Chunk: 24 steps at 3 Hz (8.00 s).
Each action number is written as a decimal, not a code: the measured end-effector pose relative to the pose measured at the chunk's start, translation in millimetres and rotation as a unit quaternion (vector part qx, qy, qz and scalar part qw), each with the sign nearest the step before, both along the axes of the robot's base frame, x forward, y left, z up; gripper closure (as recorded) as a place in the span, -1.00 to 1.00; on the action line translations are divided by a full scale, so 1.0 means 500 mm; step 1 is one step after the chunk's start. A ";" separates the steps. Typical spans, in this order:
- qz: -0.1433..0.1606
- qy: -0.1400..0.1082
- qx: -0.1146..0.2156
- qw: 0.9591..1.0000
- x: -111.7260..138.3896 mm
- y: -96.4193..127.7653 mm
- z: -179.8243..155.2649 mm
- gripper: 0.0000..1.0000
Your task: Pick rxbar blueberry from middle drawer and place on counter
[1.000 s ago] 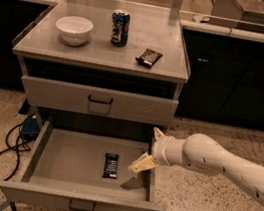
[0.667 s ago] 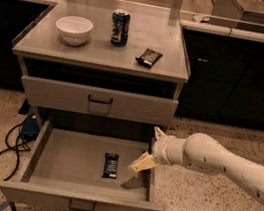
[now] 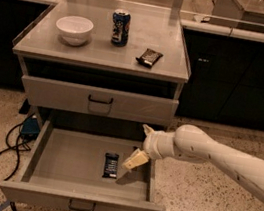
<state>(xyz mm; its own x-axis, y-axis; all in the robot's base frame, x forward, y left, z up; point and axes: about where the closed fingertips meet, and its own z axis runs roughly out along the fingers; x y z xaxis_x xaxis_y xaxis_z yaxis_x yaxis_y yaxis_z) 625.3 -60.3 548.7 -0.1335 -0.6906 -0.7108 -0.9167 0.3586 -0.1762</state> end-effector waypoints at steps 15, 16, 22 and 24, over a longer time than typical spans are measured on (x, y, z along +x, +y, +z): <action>0.092 0.065 -0.014 0.994 0.057 0.327 -0.388 -1.00; 0.072 0.054 0.018 0.996 0.067 0.304 -0.374 -1.00; 0.034 0.094 0.059 0.993 0.003 0.190 -0.444 -1.00; 0.034 0.094 0.059 0.993 0.003 0.190 -0.444 -0.15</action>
Offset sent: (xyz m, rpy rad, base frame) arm -0.0210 0.1360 -0.0675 -0.0965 -0.0846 0.0581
